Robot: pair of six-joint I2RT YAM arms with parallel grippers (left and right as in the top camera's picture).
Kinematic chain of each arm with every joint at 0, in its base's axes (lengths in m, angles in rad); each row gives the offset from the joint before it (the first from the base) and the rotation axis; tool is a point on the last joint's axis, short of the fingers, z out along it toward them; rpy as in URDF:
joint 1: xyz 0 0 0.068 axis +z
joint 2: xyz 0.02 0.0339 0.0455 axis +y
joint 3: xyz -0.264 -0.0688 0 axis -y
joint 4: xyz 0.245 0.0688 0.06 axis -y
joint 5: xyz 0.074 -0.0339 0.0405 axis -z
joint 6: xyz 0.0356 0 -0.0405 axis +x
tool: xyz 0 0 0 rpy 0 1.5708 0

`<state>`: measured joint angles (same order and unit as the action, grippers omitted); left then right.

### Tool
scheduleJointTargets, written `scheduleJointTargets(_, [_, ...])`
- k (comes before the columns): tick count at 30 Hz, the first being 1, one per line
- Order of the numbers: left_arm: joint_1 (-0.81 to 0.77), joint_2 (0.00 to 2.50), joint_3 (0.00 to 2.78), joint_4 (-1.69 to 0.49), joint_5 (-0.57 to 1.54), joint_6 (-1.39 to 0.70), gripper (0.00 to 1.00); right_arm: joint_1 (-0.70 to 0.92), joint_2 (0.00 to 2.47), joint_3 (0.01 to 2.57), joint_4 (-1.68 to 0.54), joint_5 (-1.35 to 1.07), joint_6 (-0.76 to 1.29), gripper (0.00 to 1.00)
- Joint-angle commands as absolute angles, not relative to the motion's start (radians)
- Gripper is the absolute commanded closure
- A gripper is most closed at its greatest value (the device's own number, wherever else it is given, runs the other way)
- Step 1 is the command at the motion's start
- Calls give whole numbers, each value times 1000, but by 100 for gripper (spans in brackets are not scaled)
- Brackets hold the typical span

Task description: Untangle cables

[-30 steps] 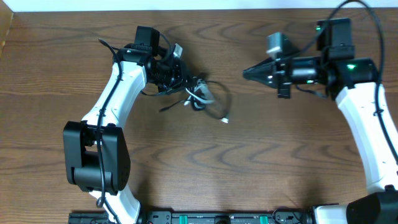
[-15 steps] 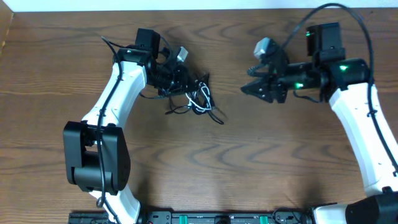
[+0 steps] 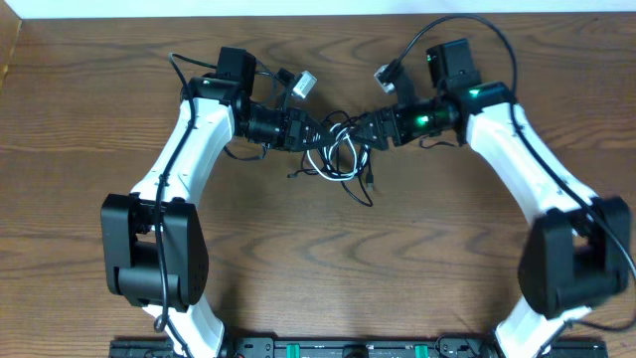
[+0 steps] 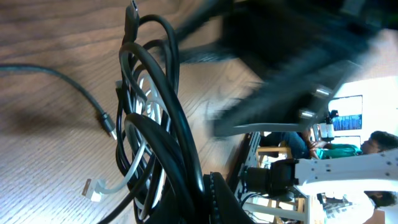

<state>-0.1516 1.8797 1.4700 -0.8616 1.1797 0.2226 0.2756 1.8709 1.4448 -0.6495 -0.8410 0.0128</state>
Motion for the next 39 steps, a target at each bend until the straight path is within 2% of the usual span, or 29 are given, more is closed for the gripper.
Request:
scheduleJointTargets(1, [-148,1889,1477,-850,1246,250,92,278,1953,1456,-553,-1131,264,32])
scheduleJointTargets(5, [-148,1889,1477,-848,1198,251,92,278,2026,1456,-471,-1189,485,41])
scheduleJointTargets(6, [-148,1889,1477,-848,1171,251,92,278,2032,1456,-473,-1189,531,48])
scheduleJointTargets(9, [-148,1889,1477,-847,1159,255,92,274,2034,1456,-467,-1206,562,52])
scheduleJointTargets(12, [-148,1889,1477,-847,1159,277,92,252,2034,1456,-463,-1261,690,57])
scheduleJointTargets(15, [-148,1889,1477,-847,1160,277,92,243,2035,1456,-463,-1258,729,60])
scheduleJointTargets(25, [-148,1889,1477,-847,1171,277,92,297,2035,1456,-454,-1151,869,79])
scheduleJointTargets(35, [-148,1889,1477,-846,1221,277,92,326,2035,1456,-370,-1057,942,78])
scheduleJointTargets(39, [-148,1889,1477,-847,1254,277,92,348,2035,1456,-369,-1021,950,86])
